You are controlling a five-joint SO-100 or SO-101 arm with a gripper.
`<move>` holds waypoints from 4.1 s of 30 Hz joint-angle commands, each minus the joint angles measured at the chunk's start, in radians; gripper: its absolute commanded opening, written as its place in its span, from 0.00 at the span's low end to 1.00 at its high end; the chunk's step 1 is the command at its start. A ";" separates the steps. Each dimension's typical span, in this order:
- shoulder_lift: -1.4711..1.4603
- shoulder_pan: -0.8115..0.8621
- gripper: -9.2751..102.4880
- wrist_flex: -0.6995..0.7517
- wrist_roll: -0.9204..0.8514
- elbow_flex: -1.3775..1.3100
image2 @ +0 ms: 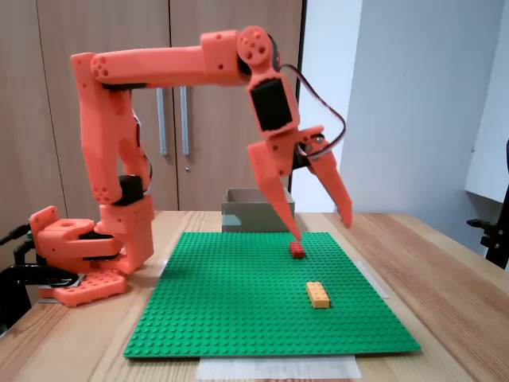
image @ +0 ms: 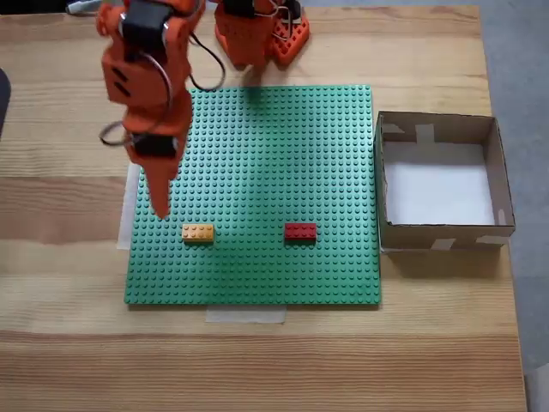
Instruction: Pick the yellow lego block and put it in the box.
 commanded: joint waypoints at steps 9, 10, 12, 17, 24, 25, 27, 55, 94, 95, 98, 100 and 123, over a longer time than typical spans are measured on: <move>-0.163 -0.023 0.38 0.037 0.012 -0.161; -0.167 -0.021 0.38 0.037 0.011 -0.166; -0.169 -0.023 0.39 0.040 0.009 -0.169; -0.173 -0.032 0.38 0.057 0.012 -0.176; -0.295 -0.037 0.36 0.218 0.014 -0.373; -0.296 -0.034 0.35 0.219 0.017 -0.379; -0.298 -0.028 0.35 0.219 0.023 -0.390; -0.557 -0.051 0.33 0.201 0.032 -0.489; -0.548 -0.038 0.32 0.037 -0.003 -0.291; -0.548 -0.038 0.32 0.037 0.000 -0.290; -0.548 -0.040 0.32 0.035 0.000 -0.287; -0.548 -0.040 0.32 0.034 0.002 -0.287; -0.546 -0.037 0.11 0.034 -0.009 -0.293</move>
